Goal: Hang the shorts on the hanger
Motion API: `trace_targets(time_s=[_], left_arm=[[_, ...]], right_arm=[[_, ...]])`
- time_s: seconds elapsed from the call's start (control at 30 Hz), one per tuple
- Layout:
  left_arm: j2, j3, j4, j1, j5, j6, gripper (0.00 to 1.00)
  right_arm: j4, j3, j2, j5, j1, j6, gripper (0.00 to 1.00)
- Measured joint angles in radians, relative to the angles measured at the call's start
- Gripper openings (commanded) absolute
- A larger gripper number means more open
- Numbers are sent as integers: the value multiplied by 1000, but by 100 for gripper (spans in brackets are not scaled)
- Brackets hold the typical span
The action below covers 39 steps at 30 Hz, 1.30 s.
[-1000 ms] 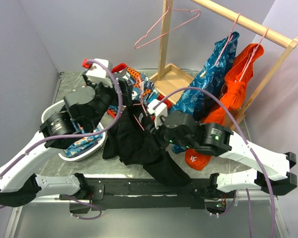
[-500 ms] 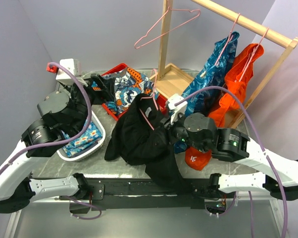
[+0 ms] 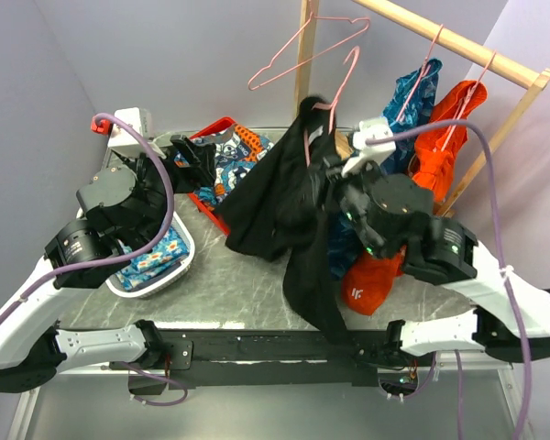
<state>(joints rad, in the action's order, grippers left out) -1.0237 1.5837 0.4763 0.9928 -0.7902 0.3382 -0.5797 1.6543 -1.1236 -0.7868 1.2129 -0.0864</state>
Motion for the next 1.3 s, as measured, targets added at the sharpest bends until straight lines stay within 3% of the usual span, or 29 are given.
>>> trace_targets(time_s=[0.27, 0.53, 0.7, 0.97, 1.3], left_arm=[[0, 0, 1, 0, -1, 1, 80], [0, 10, 9, 0, -1, 1, 81], [0, 10, 9, 0, -2, 0, 81], [7, 10, 7, 0, -6, -1, 81], [7, 10, 5, 0, -16, -4, 81]], right_arm=[[139, 116, -192, -279, 0, 169, 0], [418, 151, -359, -460, -33, 462, 0], [576, 168, -422, -501, -79, 586, 0], [691, 261, -527, -502, -165, 689, 0], [719, 291, -580, -418, -284, 712, 0]])
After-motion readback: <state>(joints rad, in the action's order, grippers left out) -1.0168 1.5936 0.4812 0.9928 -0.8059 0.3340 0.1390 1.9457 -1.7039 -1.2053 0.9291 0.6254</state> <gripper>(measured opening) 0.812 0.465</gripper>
